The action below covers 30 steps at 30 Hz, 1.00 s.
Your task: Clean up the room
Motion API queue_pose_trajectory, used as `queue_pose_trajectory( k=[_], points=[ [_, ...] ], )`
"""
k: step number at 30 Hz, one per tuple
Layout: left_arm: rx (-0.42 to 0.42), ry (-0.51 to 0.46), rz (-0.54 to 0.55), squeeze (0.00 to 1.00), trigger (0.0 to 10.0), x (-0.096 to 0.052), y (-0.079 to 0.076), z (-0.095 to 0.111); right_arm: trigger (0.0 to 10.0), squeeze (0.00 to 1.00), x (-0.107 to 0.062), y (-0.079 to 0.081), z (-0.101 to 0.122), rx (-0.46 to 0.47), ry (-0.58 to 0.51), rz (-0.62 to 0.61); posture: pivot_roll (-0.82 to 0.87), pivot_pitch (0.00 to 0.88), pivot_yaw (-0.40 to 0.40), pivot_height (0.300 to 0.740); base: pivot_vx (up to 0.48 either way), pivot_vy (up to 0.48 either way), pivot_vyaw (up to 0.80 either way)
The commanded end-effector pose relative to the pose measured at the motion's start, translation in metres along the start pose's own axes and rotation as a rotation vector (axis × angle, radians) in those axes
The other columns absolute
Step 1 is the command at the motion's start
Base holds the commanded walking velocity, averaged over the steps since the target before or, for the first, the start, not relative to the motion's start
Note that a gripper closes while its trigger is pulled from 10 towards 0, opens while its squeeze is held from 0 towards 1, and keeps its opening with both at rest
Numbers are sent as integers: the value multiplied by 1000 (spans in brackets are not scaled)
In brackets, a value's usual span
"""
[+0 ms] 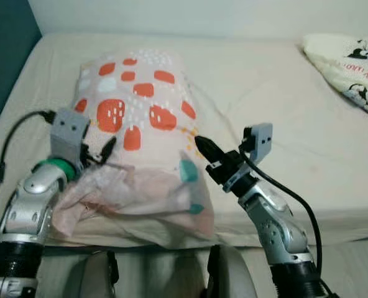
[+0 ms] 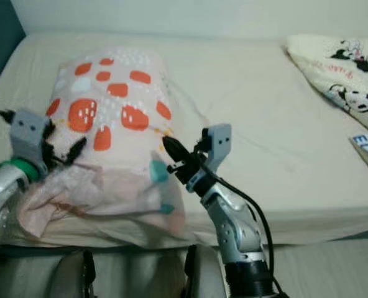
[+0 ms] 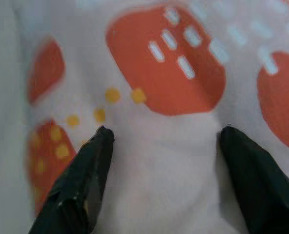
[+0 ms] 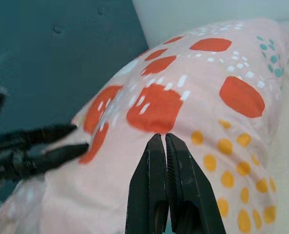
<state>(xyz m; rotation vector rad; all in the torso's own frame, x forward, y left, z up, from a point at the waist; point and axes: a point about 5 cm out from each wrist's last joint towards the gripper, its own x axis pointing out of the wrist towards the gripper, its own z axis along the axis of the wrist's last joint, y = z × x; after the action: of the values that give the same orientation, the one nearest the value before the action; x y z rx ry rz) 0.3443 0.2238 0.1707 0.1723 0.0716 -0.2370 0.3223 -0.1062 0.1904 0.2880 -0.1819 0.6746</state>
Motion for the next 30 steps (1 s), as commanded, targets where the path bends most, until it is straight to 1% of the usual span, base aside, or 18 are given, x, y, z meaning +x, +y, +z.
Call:
queue_pose_trajectory(
  k=[1, 2, 3, 5, 9, 11, 12, 13, 15, 16, 18, 19, 22, 24, 25, 27, 28, 30],
  points=[
    [-54, 136, -19, 0, 10000, -5, 2, -33, 10000, 0, -4, -1, -6, -4, 17, -15, 15, 143, -5, 573, 0, 0, 0],
    [-69, 219, -19, 0, 10000, -13, 7, -53, 10000, 0, -6, -1, -7, -7, 19, -24, 7, 145, 6, 573, 0, 0, 0],
    [-69, 219, -19, 0, 10000, -13, 7, -53, 10000, 0, -6, -1, -7, -7, 19, -24, 7, 145, 6, 573, 0, 0, 0],
    [5, 365, 30, 0, 10000, -37, 19, -87, 10000, 0, -11, -4, -7, -9, 17, -53, 2, 146, 13, 573, 0, 0, 0],
    [72, 464, 116, 0, 10000, -57, 34, -109, 10000, 0, -15, -7, -8, -9, 15, -74, -1, 146, 15, 573, 0, 0, 0],
    [176, 551, 338, 0, 10000, -89, 72, -126, 10000, 0, -18, -9, -10, -8, 16, -89, 9, 140, -1, 573, 0, 0, 0],
    [221, 518, 418, 0, 10000, -98, 86, -120, 10000, 0, -19, -11, -10, -8, 18, -92, 22, 139, -11, 573, 0, 0, 0],
    [221, 518, 418, 0, 10000, -98, 86, -120, 10000, 0, -19, -11, -10, -8, 18, -92, 22, 139, -11, 573, 0, 0, 0],
    [255, 390, 478, 0, 10000, -96, 96, -99, 10000, 0, -18, -12, -10, -7, 22, -87, 34, 136, -20, 573, 0, 0, 0],
    [255, 390, 478, 0, 10000, -96, 96, -99, 10000, 0, -18, -12, -10, -7, 22, -87, 34, 136, -20, 573, 0, 0, 0],
    [303, 139, 528, 0, 10000, -83, 97, -55, 10000, 0, -12, -11, -9, -8, 24, -66, 50, 132, -31, 573, 0, 0, 0],
    [329, 66, 544, 0, 10000, -80, 96, -41, 10000, 0, -10, -11, -9, -9, 25, -60, 53, 131, -33, 573, 0, 0, 0],
    [355, -26, 565, 0, 10000, -76, 93, -22, 10000, 0, -8, -10, -9, -10, 25, -53, 57, 130, -34, 573, 0, 0, 0],
    [360, -212, 589, 0, 10000, -65, 84, 19, 10000, 0, -6, -5, -12, -42, 39, -28, 57, 130, -33, 573, 0, 0, 0],
    [360, -212, 589, 0, 10000, -65, 84, 19, 10000, 0, -6, -5, -12, -42, 39, -28, 57, 130, -33, 573, 0, 0, 0],
    [348, -364, 588, 0, 10000, -54, 75, 53, 10000, 0, -5, 3, -19, -98, 72, 15, 55, 129, -31, 573, 0, 0, 0],
    [348, -364, 588, 0, 10000, -54, 75, 53, 10000, 0, -5, 3, -19, -98, 72, 15, 55, 129, -31, 573, 0, 0, 0],
    [312, -447, 533, 0, 10000, -36, 60, 76, 10000, 0, -9, 15, -33, -122, 142, 106, 47, 127, -27, 573, 0, 0, 0]
  ],
)
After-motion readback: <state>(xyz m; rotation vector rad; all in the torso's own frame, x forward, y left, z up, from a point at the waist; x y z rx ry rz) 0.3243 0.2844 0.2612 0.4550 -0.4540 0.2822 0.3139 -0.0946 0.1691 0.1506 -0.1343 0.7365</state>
